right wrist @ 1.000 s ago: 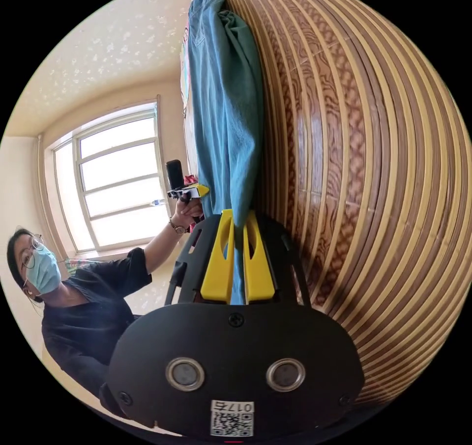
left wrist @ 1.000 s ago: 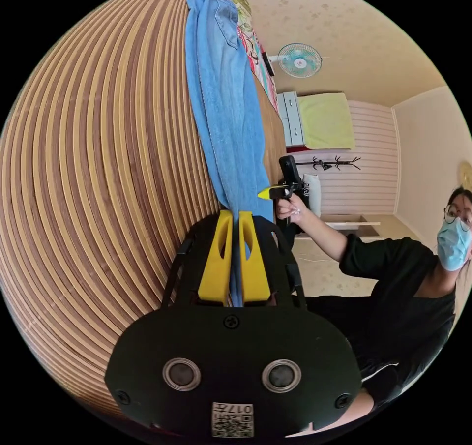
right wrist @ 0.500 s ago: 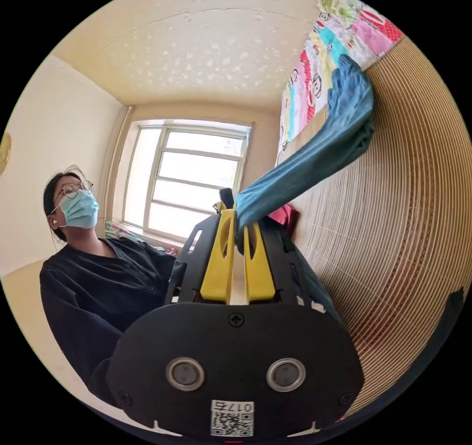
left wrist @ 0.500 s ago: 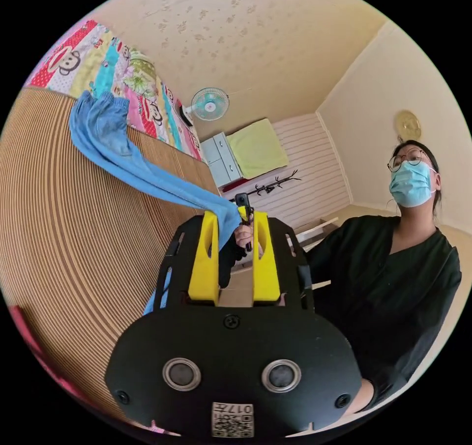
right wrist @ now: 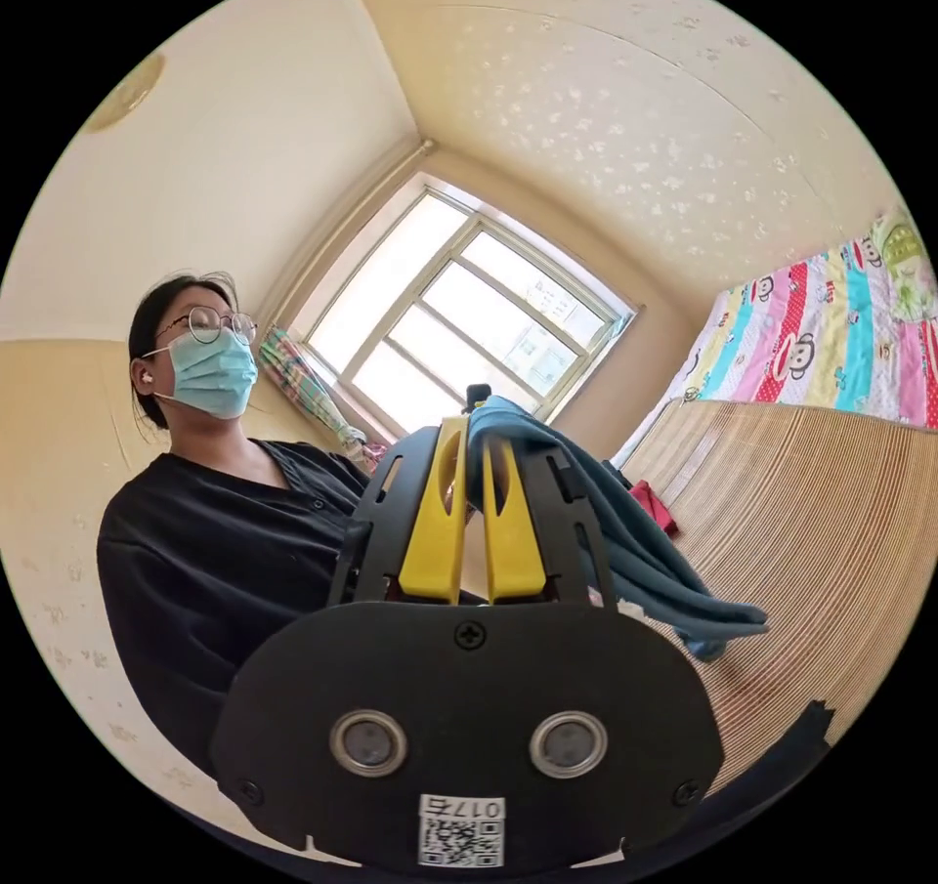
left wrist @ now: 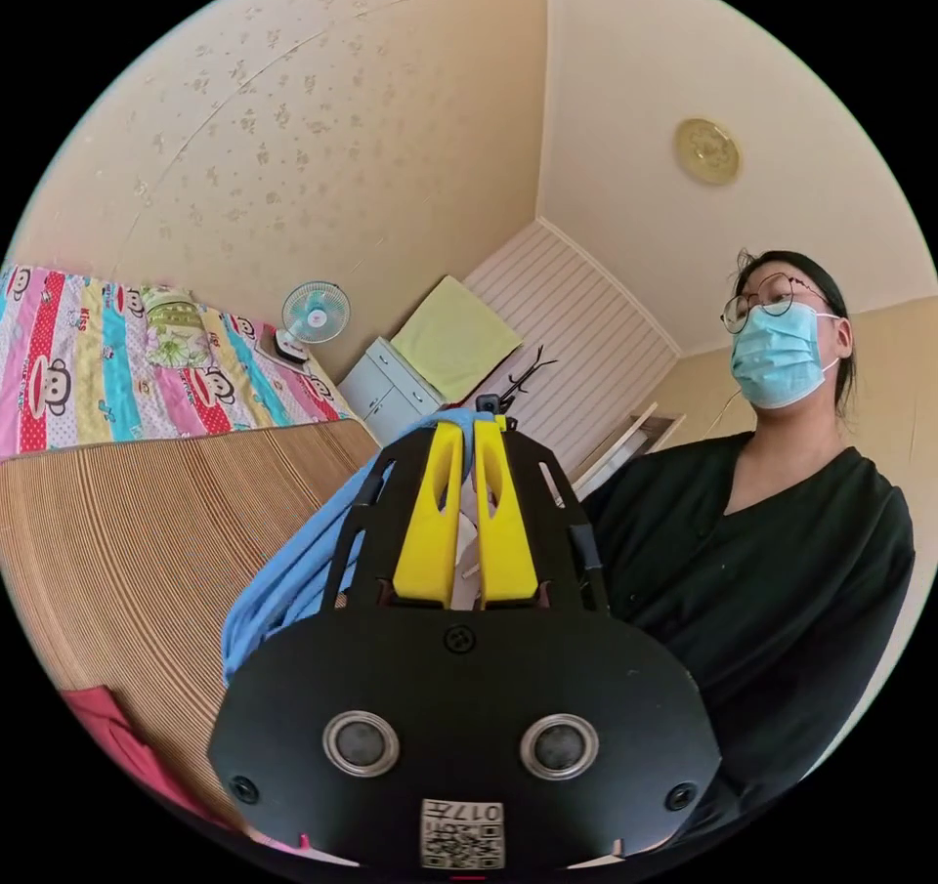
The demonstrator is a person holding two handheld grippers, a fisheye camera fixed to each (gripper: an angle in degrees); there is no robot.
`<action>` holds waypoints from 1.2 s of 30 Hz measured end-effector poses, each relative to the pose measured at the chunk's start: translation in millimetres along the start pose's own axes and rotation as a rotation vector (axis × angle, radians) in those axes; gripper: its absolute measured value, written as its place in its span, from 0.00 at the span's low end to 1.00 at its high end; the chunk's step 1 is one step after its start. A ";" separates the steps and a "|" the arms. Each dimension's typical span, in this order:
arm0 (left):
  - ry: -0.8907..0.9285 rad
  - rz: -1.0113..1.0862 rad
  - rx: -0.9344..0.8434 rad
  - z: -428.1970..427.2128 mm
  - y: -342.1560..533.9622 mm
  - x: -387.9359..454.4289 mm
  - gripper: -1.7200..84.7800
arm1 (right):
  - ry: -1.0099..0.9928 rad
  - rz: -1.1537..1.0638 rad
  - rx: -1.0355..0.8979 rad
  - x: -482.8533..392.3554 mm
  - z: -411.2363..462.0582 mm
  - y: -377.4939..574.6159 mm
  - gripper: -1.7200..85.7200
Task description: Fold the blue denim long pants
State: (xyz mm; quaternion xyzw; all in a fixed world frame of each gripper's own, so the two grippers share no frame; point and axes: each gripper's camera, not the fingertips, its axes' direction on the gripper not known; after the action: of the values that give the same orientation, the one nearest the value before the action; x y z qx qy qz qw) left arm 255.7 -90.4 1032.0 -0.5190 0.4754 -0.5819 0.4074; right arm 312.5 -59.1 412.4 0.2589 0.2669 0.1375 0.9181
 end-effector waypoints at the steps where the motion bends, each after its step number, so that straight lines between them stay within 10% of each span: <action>1: 0.001 0.012 0.006 1.3 -2.1 5.1 0.01 | 0.024 -0.018 -0.002 -13.5 3.6 -7.8 0.03; 17: -0.438 -0.477 -0.303 72.4 3.7 -294.8 0.01 | 0.668 0.383 -0.281 238.3 105.9 -46.5 0.02; 36: -0.459 -0.914 -0.331 69.4 269.4 -427.9 0.07 | 0.674 0.800 -0.398 331.3 101.6 227.2 0.07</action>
State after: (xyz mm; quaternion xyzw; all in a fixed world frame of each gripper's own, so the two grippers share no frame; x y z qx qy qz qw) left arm 374.6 256.3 677.0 -0.8441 0.1854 -0.4889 0.1187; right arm 615.2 217.6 471.9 0.1033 0.3953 0.5979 0.6896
